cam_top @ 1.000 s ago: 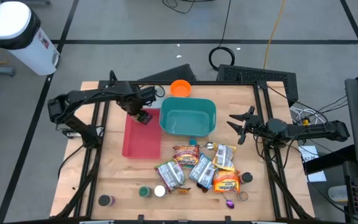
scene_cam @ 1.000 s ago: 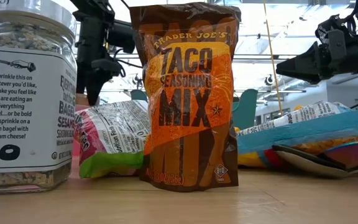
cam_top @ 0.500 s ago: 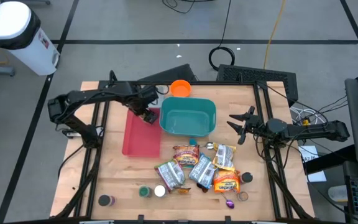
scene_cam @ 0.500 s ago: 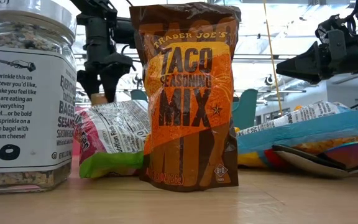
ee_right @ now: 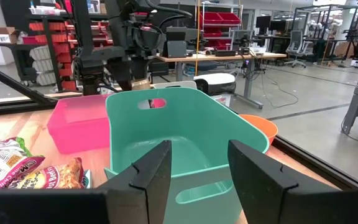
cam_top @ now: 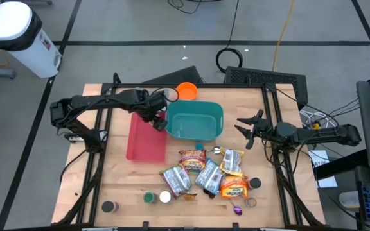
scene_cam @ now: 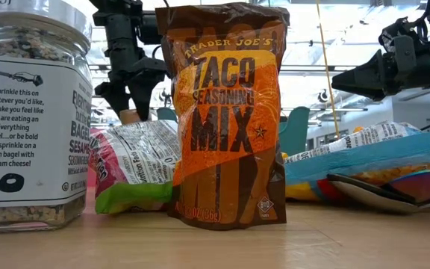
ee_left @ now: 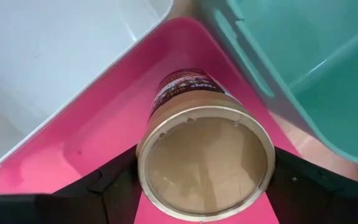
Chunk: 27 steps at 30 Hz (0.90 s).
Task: Pick & Place Food Item
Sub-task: Put the golden spice bottle into the red bin, then put the violet spice bottle into the red bin
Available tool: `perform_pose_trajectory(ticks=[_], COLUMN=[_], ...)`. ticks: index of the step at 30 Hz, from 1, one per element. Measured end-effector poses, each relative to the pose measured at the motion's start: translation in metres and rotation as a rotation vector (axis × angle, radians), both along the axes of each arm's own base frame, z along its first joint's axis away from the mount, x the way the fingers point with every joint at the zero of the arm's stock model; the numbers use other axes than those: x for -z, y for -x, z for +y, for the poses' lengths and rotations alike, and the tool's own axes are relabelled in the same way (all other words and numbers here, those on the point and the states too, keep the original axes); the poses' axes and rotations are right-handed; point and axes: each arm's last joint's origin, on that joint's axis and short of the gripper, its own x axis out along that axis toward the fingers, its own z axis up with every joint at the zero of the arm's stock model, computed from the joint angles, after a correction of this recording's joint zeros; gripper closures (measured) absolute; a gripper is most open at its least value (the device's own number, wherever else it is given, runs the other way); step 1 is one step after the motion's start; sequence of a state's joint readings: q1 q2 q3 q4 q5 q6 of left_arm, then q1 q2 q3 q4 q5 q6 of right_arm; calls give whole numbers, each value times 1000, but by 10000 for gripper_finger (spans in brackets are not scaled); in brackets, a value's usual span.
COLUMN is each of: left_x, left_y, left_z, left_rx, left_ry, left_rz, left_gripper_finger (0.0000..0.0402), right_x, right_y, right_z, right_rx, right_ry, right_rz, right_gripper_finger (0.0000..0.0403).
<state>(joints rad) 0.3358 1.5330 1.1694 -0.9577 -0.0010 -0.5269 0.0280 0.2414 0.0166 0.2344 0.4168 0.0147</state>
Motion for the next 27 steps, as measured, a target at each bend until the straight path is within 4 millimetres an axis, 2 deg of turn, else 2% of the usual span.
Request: perform_pose_trajectory(ticks=[9, 16, 22, 27], left_x=[-3, -4, -25, -58], left_y=[-8, -11, 12, 39], left_z=[3, 4, -2, -21], left_rx=[4, 84, 69, 25], left_ry=[-42, -61, 73, -19], left_rz=[-88, -118, -153, -215], left_gripper_finger=[66, 56, 55, 55], right_x=[0, 0, 0, 0], right_y=[0, 0, 0, 0], right_z=[0, 0, 0, 0], right_rx=[0, 0, 0, 0], right_ry=[0, 0, 0, 0], right_rz=[0, 0, 0, 0], right_gripper_finger=[252, 252, 252, 252])
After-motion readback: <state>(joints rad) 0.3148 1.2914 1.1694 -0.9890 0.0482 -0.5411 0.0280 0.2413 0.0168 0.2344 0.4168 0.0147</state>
